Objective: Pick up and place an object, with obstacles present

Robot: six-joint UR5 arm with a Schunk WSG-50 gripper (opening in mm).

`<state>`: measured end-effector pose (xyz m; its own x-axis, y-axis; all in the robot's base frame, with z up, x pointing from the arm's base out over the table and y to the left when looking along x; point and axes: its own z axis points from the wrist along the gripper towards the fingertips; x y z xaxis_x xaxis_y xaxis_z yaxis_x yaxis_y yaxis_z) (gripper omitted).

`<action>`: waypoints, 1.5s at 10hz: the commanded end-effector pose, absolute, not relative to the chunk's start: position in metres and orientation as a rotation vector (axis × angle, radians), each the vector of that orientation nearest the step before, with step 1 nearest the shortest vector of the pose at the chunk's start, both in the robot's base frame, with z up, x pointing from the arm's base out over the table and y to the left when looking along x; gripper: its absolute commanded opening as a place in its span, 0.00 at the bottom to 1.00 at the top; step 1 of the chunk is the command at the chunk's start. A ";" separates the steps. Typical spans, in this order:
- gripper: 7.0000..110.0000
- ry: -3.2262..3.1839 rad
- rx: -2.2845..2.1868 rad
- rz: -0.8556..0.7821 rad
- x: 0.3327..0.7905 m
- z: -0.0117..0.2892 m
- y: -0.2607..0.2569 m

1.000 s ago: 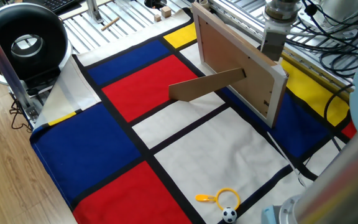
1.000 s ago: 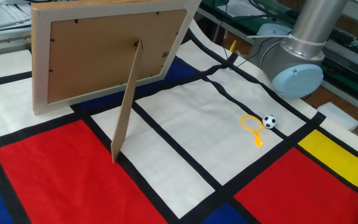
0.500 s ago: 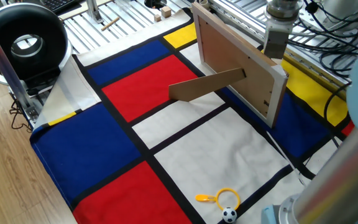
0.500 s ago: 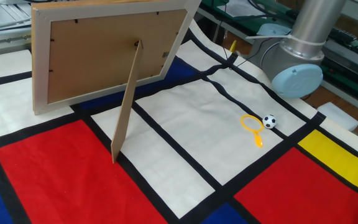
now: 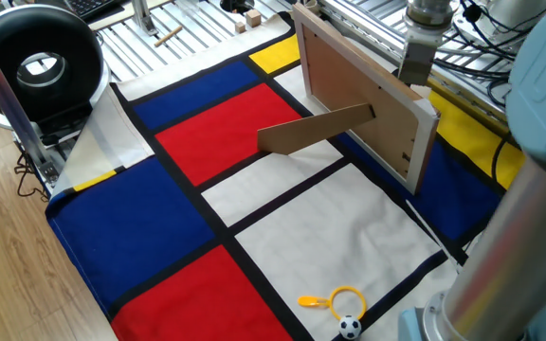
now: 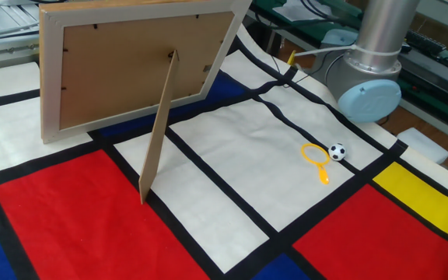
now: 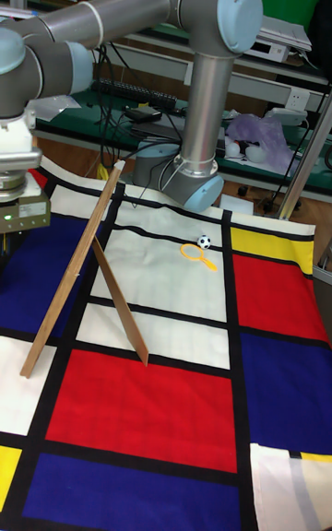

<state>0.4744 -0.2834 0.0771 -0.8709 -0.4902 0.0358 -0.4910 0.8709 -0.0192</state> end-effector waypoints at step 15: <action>0.79 -3.082 0.661 -0.011 0.486 0.023 -0.306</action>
<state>0.4885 -0.3031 0.0369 -0.9039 -0.4277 -0.0049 -0.4276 0.9039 -0.0102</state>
